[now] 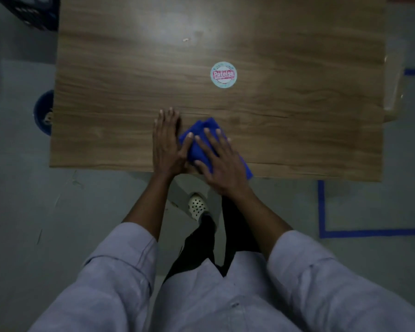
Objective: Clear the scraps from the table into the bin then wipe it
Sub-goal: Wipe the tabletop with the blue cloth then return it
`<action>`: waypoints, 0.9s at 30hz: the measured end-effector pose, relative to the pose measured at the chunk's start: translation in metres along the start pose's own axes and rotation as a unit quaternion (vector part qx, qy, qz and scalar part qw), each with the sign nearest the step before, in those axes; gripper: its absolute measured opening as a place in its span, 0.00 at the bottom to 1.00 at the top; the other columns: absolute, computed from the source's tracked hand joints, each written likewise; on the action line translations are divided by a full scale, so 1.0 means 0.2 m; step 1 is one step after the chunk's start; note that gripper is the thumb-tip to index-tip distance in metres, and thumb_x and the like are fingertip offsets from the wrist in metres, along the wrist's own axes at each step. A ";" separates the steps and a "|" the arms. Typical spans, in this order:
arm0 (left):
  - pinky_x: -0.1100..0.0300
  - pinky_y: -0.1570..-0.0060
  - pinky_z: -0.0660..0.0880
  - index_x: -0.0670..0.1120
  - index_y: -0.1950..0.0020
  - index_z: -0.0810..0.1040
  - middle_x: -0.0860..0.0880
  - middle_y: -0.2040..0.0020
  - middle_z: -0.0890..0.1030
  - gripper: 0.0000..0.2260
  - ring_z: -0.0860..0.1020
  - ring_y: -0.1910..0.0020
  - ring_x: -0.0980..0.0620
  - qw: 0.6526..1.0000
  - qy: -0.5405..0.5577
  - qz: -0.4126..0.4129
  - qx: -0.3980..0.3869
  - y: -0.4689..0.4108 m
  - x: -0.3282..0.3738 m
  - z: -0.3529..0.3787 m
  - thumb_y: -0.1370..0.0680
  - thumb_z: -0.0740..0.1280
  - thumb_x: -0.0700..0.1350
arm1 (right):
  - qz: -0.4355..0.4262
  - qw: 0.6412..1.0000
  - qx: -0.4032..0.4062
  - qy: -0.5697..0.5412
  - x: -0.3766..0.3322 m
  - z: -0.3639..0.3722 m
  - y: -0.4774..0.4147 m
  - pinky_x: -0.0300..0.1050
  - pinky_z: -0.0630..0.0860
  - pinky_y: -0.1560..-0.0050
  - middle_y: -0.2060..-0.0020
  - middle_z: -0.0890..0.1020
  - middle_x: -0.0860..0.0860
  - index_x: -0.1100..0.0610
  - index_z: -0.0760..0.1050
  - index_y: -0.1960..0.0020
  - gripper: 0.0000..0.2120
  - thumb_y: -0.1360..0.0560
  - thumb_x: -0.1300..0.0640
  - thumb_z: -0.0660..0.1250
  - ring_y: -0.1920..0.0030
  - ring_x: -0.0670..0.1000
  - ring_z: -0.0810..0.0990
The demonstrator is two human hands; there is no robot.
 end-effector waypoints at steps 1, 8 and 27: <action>0.45 0.20 0.52 0.38 0.23 0.68 0.40 0.20 0.64 0.30 0.57 0.19 0.40 1.000 -0.024 0.019 -0.002 0.00 0.00 0.00 0.19 0.61 0.56 | 0.027 1.000 0.007 0.005 0.08 -0.03 0.01 0.57 0.49 0.18 0.17 0.54 0.51 0.49 0.56 0.17 0.32 0.17 0.40 0.57 0.17 0.56 0.48; 0.44 0.21 0.53 0.38 0.23 0.67 0.40 0.20 0.64 0.31 0.58 0.19 0.40 0.998 -0.049 0.035 0.026 0.01 -0.02 0.02 0.19 0.62 0.57 | 0.240 0.966 0.071 0.056 0.13 -0.08 -0.42 0.59 0.43 0.19 0.17 0.49 0.59 0.56 0.48 0.16 0.34 0.16 0.41 0.49 0.17 0.60 0.46; 0.46 0.21 0.54 0.38 0.23 0.65 0.43 0.20 0.63 0.35 0.57 0.19 0.44 1.000 0.001 -0.010 0.023 0.03 0.00 -0.01 0.21 0.66 0.59 | -0.034 0.999 0.013 0.018 0.20 -0.10 -0.43 0.57 0.52 0.19 0.17 0.54 0.55 0.53 0.55 0.16 0.35 0.17 0.39 0.58 0.17 0.57 0.49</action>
Point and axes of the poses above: each hand's wrist, its own y-axis away from the middle knuckle, its own z-axis out of the palm, x = y × z, the point moved 5 cm from there along -y, towards the middle knuckle
